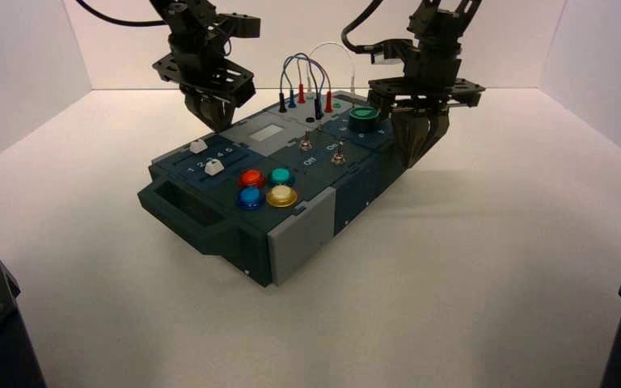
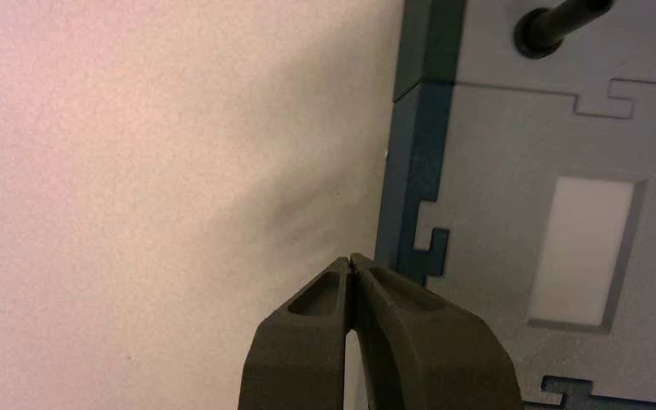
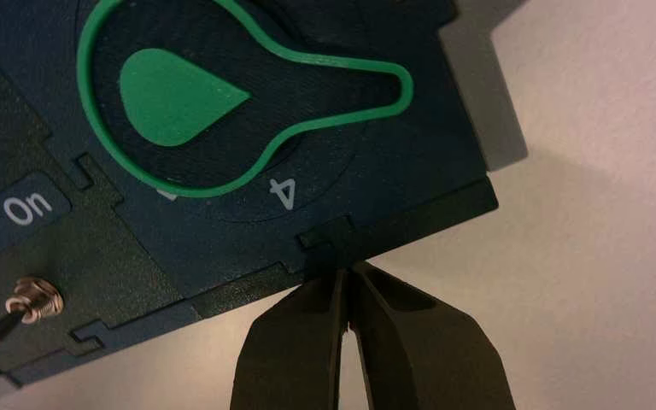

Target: Rotate the box counterclockwise.

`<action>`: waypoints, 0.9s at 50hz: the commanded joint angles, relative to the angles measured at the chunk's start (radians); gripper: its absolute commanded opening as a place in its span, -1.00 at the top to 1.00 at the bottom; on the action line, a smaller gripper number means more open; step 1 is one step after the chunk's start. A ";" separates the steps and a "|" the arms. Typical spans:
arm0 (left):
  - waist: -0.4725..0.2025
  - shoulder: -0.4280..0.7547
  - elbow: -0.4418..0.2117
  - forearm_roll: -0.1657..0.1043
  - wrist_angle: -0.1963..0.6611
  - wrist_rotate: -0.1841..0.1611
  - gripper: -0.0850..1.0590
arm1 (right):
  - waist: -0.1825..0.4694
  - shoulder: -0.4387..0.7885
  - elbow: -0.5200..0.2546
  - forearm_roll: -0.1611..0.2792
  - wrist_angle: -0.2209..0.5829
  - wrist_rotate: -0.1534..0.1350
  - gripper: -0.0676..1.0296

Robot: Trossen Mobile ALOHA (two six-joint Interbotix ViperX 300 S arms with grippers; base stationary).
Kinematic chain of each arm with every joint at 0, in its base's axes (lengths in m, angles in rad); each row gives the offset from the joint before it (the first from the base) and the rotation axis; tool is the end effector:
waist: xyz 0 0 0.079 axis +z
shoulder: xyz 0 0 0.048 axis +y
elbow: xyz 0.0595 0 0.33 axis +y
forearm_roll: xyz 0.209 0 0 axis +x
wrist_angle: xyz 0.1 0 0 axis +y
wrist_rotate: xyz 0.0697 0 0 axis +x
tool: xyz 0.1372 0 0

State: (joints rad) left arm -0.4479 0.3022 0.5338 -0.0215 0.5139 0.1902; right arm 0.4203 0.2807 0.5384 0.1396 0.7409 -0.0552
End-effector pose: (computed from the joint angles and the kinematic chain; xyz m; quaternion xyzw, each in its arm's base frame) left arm 0.3664 -0.1785 -0.0068 0.2002 0.5925 -0.2290 0.7459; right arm 0.3233 0.1658 -0.0041 -0.0973 0.6964 0.1646 0.6917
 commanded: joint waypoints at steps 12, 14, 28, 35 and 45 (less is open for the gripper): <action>-0.212 0.026 -0.015 -0.017 0.043 -0.002 0.90 | 0.011 0.048 -0.144 -0.017 -0.003 0.005 0.92; -0.215 0.028 -0.015 -0.017 0.046 -0.002 0.90 | 0.011 0.054 -0.153 -0.018 0.000 0.005 0.92; -0.256 0.029 -0.012 -0.018 0.054 -0.002 0.90 | 0.011 0.109 -0.250 -0.049 0.041 0.005 0.92; -0.276 0.026 -0.018 -0.018 0.060 -0.002 0.90 | 0.011 0.135 -0.302 -0.049 0.072 0.005 0.92; -0.302 0.025 -0.037 -0.020 0.081 -0.002 0.90 | 0.014 0.149 -0.348 -0.048 0.095 0.005 0.92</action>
State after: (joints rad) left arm -0.4663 0.3252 0.5093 -0.0215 0.5906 0.1825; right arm 0.3789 0.4326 0.2608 0.0706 0.8544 -0.0460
